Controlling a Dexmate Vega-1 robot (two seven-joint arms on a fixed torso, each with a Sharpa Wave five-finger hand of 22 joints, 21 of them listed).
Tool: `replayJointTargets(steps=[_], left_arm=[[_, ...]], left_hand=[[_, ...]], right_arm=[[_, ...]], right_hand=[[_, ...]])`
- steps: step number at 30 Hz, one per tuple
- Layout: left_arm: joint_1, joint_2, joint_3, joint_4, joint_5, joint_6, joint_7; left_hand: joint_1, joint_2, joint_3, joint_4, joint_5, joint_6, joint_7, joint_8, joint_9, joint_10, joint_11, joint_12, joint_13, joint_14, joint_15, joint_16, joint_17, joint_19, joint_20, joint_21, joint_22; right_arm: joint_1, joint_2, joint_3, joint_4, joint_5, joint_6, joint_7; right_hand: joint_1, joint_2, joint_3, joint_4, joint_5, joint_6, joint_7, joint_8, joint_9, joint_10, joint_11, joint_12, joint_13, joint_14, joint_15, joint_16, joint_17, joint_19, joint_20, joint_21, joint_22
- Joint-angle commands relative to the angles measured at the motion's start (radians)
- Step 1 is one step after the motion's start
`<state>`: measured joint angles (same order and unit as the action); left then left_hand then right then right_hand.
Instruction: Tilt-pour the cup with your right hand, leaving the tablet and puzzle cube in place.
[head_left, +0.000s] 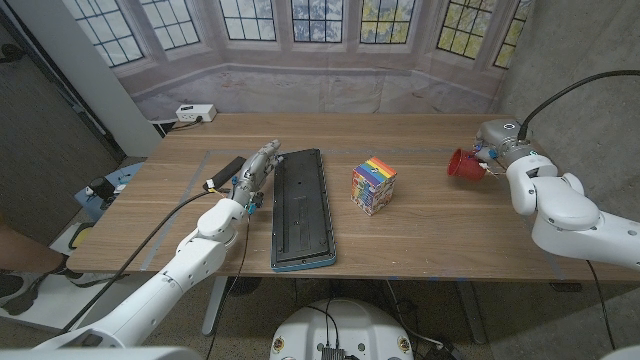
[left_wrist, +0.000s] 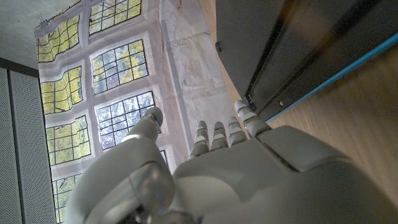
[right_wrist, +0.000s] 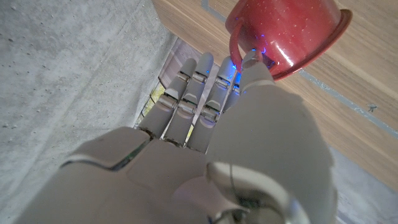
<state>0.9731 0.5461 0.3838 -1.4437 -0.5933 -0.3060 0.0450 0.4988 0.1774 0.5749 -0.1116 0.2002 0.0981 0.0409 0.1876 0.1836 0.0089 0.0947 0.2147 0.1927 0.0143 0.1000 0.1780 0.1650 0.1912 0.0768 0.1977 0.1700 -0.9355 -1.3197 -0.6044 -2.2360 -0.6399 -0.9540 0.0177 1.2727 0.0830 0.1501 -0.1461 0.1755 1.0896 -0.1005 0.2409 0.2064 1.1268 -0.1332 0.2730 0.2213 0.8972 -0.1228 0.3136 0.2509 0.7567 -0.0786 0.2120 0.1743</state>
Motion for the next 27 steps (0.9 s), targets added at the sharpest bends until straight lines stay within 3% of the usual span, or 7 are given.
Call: replayJointTargets(steps=[1, 9, 27], left_arm=[[0.0, -0.005, 0.0, 0.013, -0.003, -0.002, 0.0], [-0.004, -0.006, -0.001, 0.021, -0.006, -0.003, -0.003], [-0.012, -0.015, -0.002, 0.036, -0.011, -0.008, -0.007]], left_hand=[[0.013, 0.005, -0.003, -0.001, 0.005, 0.001, -0.004, 0.001, 0.003, 0.005, -0.001, -0.004, 0.004, 0.007, 0.003, 0.001, 0.004, 0.005, 0.003, -0.001, 0.005], [0.014, 0.005, -0.004, -0.001, 0.005, 0.002, -0.003, 0.001, 0.003, 0.003, 0.0, -0.004, 0.004, 0.007, 0.003, 0.001, 0.004, 0.005, 0.003, -0.001, 0.005], [0.015, 0.005, -0.005, -0.001, 0.005, 0.0, -0.003, 0.0, 0.003, 0.005, -0.001, -0.003, 0.004, 0.007, 0.003, 0.001, 0.004, 0.005, 0.004, -0.001, 0.005]], right_arm=[[0.013, -0.003, -0.022, 0.024, -0.183, 0.063, 0.162], [0.016, 0.015, -0.013, 0.053, -0.33, 0.147, 0.272], [-0.041, 0.062, 0.08, 0.086, -0.476, 0.269, 0.371]], right_hand=[[-0.002, 0.007, -0.004, -0.002, 0.009, 0.004, -0.004, 0.008, 0.004, 0.004, -0.006, 0.001, 0.004, 0.011, -0.118, -0.001, 0.0, 0.004, -0.122, -0.001, 0.003], [-0.002, 0.008, -0.005, -0.002, 0.01, 0.005, -0.005, 0.008, 0.004, 0.006, -0.007, 0.001, 0.004, 0.014, -0.118, -0.002, 0.0, 0.004, -0.122, -0.001, 0.003], [-0.003, 0.009, -0.006, -0.001, 0.011, 0.007, -0.008, 0.007, 0.004, 0.009, -0.009, 0.0, 0.004, 0.017, -0.119, -0.007, -0.002, 0.004, -0.121, -0.001, 0.003]])
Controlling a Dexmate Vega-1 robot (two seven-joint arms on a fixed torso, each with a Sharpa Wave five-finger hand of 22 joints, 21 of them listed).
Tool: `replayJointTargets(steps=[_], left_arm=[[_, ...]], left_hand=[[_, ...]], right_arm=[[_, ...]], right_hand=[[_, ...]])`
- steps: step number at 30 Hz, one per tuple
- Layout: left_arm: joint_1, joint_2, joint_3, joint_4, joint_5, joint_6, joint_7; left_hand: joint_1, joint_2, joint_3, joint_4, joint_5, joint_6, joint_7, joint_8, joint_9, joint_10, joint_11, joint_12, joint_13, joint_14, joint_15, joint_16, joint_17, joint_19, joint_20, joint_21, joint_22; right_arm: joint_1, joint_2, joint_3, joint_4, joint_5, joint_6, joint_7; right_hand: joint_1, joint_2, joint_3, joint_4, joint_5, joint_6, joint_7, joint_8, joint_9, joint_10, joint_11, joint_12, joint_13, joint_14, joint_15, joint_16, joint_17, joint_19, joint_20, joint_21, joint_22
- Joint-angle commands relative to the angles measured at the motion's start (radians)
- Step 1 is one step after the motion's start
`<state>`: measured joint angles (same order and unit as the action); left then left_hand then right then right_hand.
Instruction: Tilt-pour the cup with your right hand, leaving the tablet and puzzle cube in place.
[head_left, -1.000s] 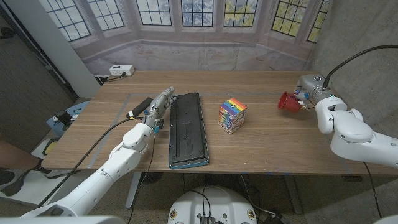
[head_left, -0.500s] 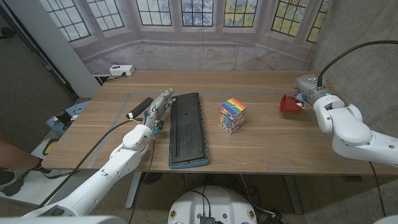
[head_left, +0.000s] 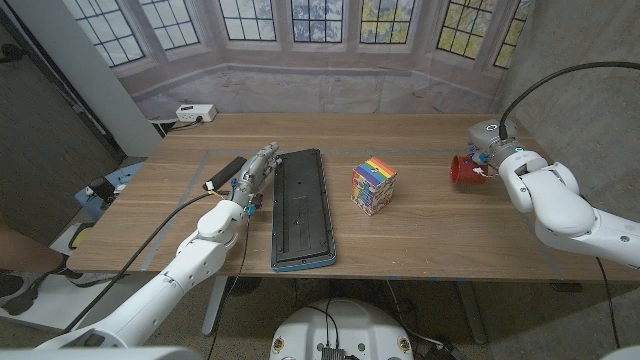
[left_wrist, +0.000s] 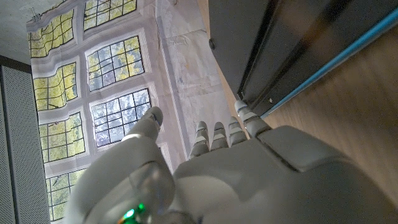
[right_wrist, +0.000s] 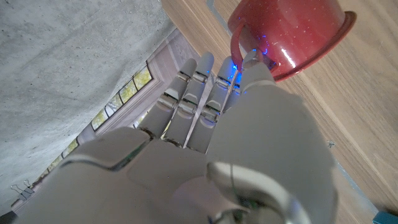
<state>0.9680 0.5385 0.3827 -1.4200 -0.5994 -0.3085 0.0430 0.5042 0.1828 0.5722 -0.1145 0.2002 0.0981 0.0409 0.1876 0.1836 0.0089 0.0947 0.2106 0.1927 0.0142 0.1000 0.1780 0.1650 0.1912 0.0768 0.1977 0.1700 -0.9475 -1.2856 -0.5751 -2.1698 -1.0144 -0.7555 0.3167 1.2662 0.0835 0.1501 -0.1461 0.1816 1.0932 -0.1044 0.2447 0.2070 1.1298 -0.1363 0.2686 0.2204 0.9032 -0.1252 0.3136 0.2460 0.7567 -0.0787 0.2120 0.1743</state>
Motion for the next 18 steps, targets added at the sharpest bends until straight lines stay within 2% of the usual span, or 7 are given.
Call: replayJointTargets(steps=[1, 18], left_arm=[[-0.008, -0.008, 0.0, 0.014, -0.005, -0.007, -0.005], [-0.013, -0.009, 0.0, 0.018, -0.005, -0.009, -0.009]], left_hand=[[0.01, 0.0, -0.002, 0.002, 0.005, 0.0, -0.003, 0.0, 0.003, 0.006, 0.0, 0.001, 0.004, 0.007, 0.003, 0.001, 0.004, 0.005, 0.004, -0.001, 0.005], [0.011, 0.0, -0.003, 0.002, 0.006, 0.001, -0.003, 0.001, 0.003, 0.005, 0.0, 0.0, 0.004, 0.007, 0.002, 0.001, 0.004, 0.006, 0.004, -0.001, 0.005]], right_arm=[[-0.033, 0.026, 0.056, 0.021, -0.105, 0.08, 0.073], [-0.092, 0.076, 0.136, 0.024, -0.111, 0.087, 0.064]], right_hand=[[0.003, 0.009, -0.006, -0.001, 0.005, 0.003, -0.004, 0.004, 0.003, 0.006, -0.005, 0.004, 0.005, 0.011, -0.116, -0.007, 0.003, 0.004, -0.121, -0.001, 0.003], [0.003, 0.011, -0.007, -0.001, 0.005, 0.005, -0.006, 0.003, 0.003, 0.009, -0.007, 0.003, 0.004, 0.016, -0.116, -0.01, 0.002, 0.006, -0.121, -0.001, 0.003]])
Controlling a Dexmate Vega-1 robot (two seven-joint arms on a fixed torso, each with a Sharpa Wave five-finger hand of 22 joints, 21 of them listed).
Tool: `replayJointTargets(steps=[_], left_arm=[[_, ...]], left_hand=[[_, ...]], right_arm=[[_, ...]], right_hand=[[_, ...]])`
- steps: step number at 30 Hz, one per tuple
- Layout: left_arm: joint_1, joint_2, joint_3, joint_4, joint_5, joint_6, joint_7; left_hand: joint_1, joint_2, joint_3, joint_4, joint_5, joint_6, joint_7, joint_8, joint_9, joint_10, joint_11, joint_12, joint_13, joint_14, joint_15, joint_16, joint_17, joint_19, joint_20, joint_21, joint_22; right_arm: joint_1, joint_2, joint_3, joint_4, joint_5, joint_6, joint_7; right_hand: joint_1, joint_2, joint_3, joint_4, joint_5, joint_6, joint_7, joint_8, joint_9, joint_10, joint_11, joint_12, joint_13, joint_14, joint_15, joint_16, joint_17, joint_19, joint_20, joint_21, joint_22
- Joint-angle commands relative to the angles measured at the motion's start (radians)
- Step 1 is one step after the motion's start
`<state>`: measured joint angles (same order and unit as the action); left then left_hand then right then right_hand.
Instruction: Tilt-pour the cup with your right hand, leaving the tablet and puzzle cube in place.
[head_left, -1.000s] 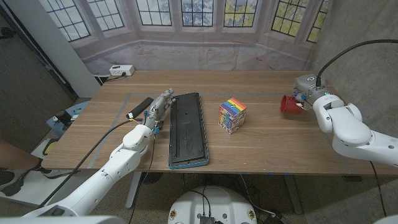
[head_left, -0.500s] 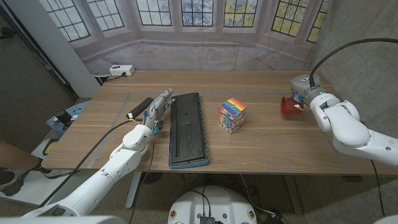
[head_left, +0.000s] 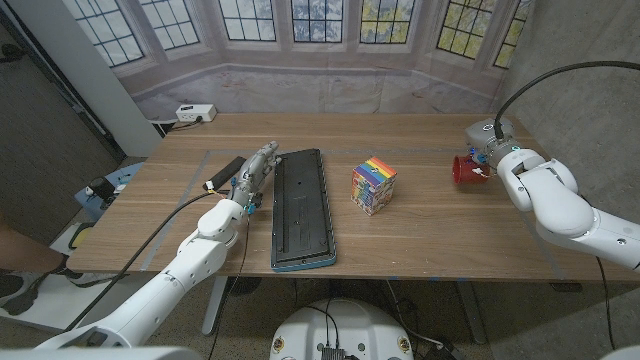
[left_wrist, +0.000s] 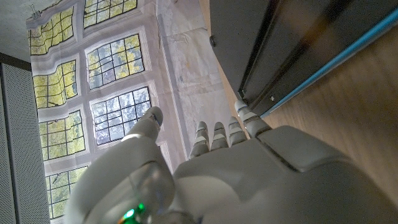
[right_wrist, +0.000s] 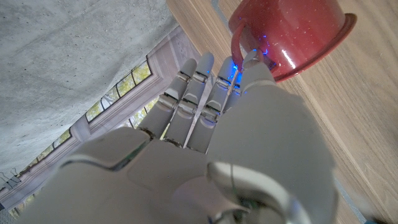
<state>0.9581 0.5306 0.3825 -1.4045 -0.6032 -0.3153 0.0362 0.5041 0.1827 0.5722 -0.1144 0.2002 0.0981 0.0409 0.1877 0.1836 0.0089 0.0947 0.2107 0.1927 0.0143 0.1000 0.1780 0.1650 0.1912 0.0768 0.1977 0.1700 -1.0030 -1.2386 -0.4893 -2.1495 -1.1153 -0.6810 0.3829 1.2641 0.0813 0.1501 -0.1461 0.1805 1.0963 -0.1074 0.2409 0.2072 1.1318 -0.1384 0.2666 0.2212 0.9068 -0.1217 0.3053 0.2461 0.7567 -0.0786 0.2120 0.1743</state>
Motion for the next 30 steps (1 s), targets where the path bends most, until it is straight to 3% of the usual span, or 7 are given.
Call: replayJointTargets(steps=[1, 12, 30], left_arm=[[-0.002, -0.001, 0.001, 0.002, -0.001, -0.002, -0.001], [0.007, 0.001, -0.005, -0.007, -0.007, -0.001, 0.005], [0.005, 0.006, -0.011, -0.008, -0.008, -0.002, 0.003]], left_hand=[[0.011, 0.0, -0.003, 0.002, 0.006, 0.001, -0.003, 0.001, 0.003, 0.005, -0.001, 0.0, 0.004, 0.007, 0.003, 0.001, 0.004, 0.006, 0.003, -0.001, 0.005], [0.012, 0.0, -0.004, 0.003, 0.006, 0.001, -0.003, 0.001, 0.003, 0.006, -0.002, 0.001, 0.004, 0.007, 0.003, 0.001, 0.004, 0.007, 0.003, 0.0, 0.005], [0.013, 0.0, -0.005, 0.003, 0.006, 0.003, -0.003, 0.001, 0.003, 0.005, 0.0, 0.001, 0.004, 0.008, 0.003, 0.001, 0.004, 0.007, 0.005, 0.0, 0.005]], right_arm=[[-0.038, 0.033, 0.053, 0.004, -0.011, 0.01, -0.003], [-0.058, 0.075, 0.073, 0.003, -0.006, -0.024, -0.023], [-0.079, 0.165, 0.103, -0.005, 0.109, -0.111, -0.147]], right_hand=[[0.005, 0.013, -0.007, -0.001, 0.006, 0.002, -0.004, 0.007, 0.002, 0.006, -0.005, 0.004, 0.004, 0.013, -0.12, -0.002, 0.002, 0.006, -0.121, -0.001, 0.003], [0.006, 0.015, -0.007, -0.001, 0.007, 0.003, -0.001, 0.007, 0.002, 0.008, -0.005, 0.004, 0.004, 0.018, -0.12, -0.003, 0.001, 0.007, -0.121, 0.0, 0.003], [0.007, 0.016, -0.008, -0.002, 0.007, 0.006, -0.002, 0.007, 0.002, 0.011, -0.004, 0.002, 0.004, 0.026, -0.12, -0.005, 0.001, 0.015, -0.119, 0.002, 0.003]])
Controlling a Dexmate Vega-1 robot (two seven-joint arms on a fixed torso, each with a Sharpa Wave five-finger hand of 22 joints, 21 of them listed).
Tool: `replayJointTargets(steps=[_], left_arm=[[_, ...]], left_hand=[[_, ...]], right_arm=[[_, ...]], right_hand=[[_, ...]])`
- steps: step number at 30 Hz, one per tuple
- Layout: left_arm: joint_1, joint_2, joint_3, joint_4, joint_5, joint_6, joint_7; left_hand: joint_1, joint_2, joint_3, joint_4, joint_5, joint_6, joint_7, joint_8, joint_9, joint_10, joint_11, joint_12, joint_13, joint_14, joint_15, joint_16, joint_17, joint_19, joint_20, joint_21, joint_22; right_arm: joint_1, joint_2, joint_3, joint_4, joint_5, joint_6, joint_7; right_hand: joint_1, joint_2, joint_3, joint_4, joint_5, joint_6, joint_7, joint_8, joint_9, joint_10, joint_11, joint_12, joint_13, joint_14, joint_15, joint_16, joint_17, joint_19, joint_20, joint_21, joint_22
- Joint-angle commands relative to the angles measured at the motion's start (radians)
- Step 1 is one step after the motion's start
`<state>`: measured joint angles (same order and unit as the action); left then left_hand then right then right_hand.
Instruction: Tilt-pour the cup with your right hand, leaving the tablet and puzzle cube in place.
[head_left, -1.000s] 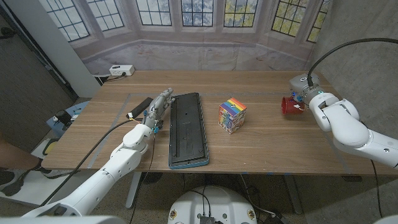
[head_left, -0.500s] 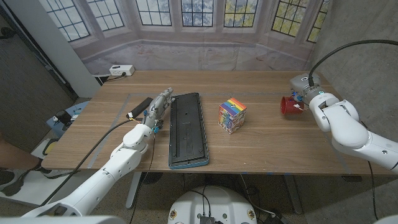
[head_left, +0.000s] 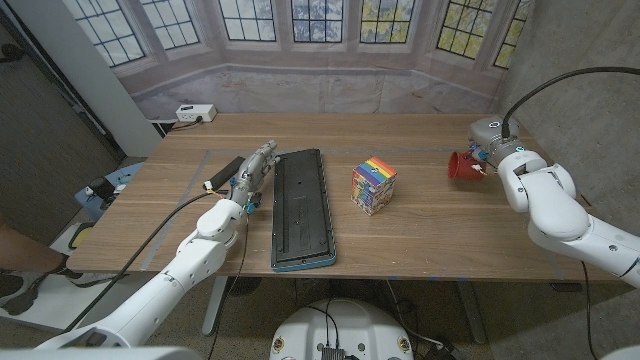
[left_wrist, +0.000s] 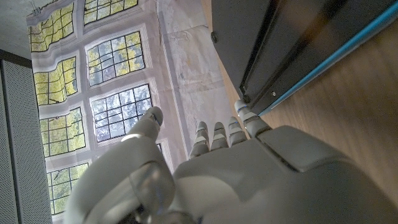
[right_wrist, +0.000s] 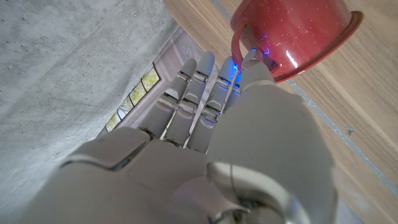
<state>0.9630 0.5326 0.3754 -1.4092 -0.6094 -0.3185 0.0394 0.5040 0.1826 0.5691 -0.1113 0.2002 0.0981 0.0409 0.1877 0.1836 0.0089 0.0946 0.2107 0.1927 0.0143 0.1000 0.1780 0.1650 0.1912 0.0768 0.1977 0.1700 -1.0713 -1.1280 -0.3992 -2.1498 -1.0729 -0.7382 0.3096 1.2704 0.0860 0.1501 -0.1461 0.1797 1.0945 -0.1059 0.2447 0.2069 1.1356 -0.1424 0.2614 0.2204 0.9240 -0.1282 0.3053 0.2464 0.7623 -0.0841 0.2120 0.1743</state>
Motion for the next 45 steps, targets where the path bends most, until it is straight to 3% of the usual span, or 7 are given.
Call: replayJointTargets(steps=[1, 12, 19, 32, 45], left_arm=[[0.001, 0.005, -0.004, -0.004, -0.001, 0.001, -0.001], [0.008, 0.017, -0.008, -0.023, 0.002, 0.007, 0.004], [0.015, 0.029, -0.009, -0.043, 0.007, 0.017, 0.009], [0.02, 0.039, -0.008, -0.064, 0.011, 0.025, 0.008], [0.054, 0.058, -0.023, -0.108, 0.013, 0.03, 0.032]], left_hand=[[0.013, 0.0, -0.002, 0.0, 0.006, 0.004, -0.003, 0.001, 0.003, 0.005, -0.001, 0.0, 0.005, 0.008, 0.003, 0.001, 0.004, 0.007, 0.005, 0.0, 0.005], [0.014, 0.0, -0.003, 0.0, 0.006, 0.004, -0.002, 0.001, 0.003, 0.005, 0.0, 0.0, 0.005, 0.007, 0.003, 0.001, 0.004, 0.007, 0.006, 0.0, 0.005], [0.014, 0.0, -0.003, 0.001, 0.006, 0.004, -0.002, 0.001, 0.003, 0.005, -0.002, 0.0, 0.005, 0.008, 0.004, 0.001, 0.004, 0.007, 0.006, 0.0, 0.005], [0.015, 0.001, -0.003, 0.001, 0.006, 0.005, -0.002, 0.002, 0.003, 0.005, 0.0, 0.0, 0.005, 0.008, 0.003, 0.001, 0.004, 0.007, 0.006, 0.0, 0.005], [0.016, 0.001, -0.004, 0.002, 0.006, 0.005, -0.003, 0.001, 0.004, 0.005, 0.0, 0.0, 0.005, 0.007, 0.004, 0.001, 0.004, 0.007, 0.007, 0.0, 0.005]], right_arm=[[-0.011, 0.059, 0.013, -0.005, 0.074, -0.06, -0.082], [-0.013, 0.103, 0.011, -0.021, 0.168, -0.114, -0.17], [-0.04, 0.14, 0.05, -0.046, 0.274, -0.146, -0.266], [-0.082, 0.204, 0.109, -0.077, 0.477, -0.148, -0.45], [-0.091, 0.233, 0.104, -0.076, 0.603, -0.125, -0.595]], right_hand=[[0.0, 0.012, -0.008, -0.001, 0.008, 0.008, -0.004, 0.003, 0.002, 0.007, 0.001, 0.007, 0.004, 0.011, -0.113, -0.004, 0.001, 0.01, -0.114, 0.003, 0.003], [0.001, 0.009, -0.01, -0.002, 0.007, 0.008, -0.003, 0.002, 0.002, 0.009, -0.001, 0.006, 0.004, 0.015, -0.113, -0.006, 0.001, 0.015, -0.114, 0.004, 0.003], [0.0, 0.008, -0.012, -0.002, 0.007, 0.008, -0.001, 0.002, 0.002, 0.009, 0.001, 0.004, 0.004, 0.016, -0.113, -0.008, 0.001, 0.02, -0.113, 0.005, 0.004], [-0.003, 0.006, -0.015, -0.001, 0.007, 0.006, 0.002, 0.0, 0.002, 0.008, 0.005, 0.002, 0.004, 0.018, -0.112, -0.01, 0.002, 0.025, -0.113, 0.007, 0.004], [-0.006, 0.005, -0.018, 0.0, 0.006, 0.006, 0.006, -0.001, 0.003, 0.008, 0.009, 0.0, 0.005, 0.018, -0.111, -0.012, 0.003, 0.028, -0.114, 0.007, 0.004]])
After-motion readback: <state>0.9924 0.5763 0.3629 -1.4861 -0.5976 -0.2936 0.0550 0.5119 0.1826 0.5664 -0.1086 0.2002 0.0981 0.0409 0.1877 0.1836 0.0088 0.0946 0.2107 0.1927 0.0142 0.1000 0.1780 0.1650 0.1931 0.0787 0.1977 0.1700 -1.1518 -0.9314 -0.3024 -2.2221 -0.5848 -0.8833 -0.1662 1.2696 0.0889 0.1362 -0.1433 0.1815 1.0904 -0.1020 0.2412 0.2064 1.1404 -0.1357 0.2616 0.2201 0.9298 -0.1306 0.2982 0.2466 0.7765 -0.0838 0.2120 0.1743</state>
